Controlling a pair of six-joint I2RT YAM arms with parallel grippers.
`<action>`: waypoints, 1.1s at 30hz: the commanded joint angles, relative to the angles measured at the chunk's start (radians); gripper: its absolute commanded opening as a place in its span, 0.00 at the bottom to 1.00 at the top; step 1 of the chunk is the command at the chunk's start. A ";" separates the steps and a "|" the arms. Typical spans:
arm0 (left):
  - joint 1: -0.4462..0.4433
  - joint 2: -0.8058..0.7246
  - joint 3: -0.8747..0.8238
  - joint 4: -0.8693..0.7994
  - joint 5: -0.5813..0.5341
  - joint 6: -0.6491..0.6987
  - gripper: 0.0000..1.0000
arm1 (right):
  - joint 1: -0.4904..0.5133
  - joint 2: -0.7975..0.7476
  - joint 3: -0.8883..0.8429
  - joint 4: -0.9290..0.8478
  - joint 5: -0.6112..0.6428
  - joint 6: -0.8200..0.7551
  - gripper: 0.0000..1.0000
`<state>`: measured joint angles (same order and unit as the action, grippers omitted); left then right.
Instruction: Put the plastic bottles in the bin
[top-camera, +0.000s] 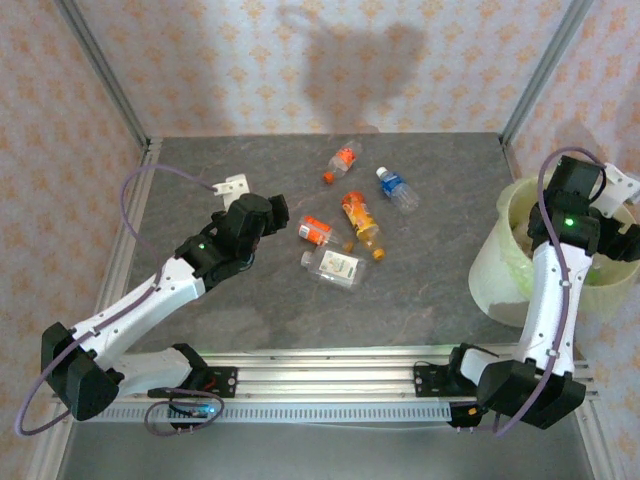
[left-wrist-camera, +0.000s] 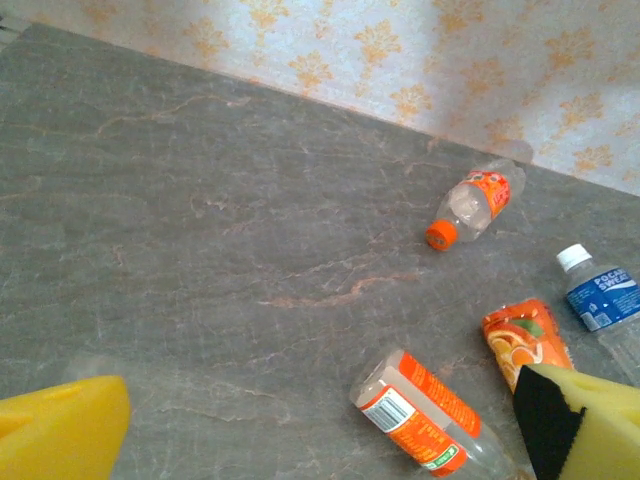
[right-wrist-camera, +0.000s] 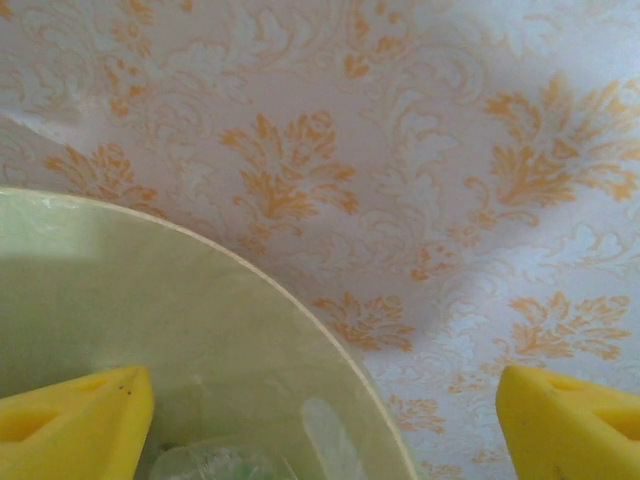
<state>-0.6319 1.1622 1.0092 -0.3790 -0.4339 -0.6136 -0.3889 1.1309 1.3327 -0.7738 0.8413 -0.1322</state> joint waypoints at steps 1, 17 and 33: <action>0.011 -0.016 -0.022 -0.012 -0.023 -0.034 1.00 | -0.002 0.000 0.059 -0.054 0.000 0.052 0.92; 0.021 -0.006 -0.066 -0.019 0.165 -0.255 1.00 | 0.130 -0.174 0.066 0.061 -1.078 0.404 0.99; 0.021 0.164 -0.043 -0.174 0.366 -0.554 1.00 | 0.586 -0.152 -0.333 0.478 -1.429 0.384 0.99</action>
<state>-0.6144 1.2861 0.9207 -0.4850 -0.1131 -1.1305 0.1181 0.9699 1.0657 -0.3897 -0.5507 0.3080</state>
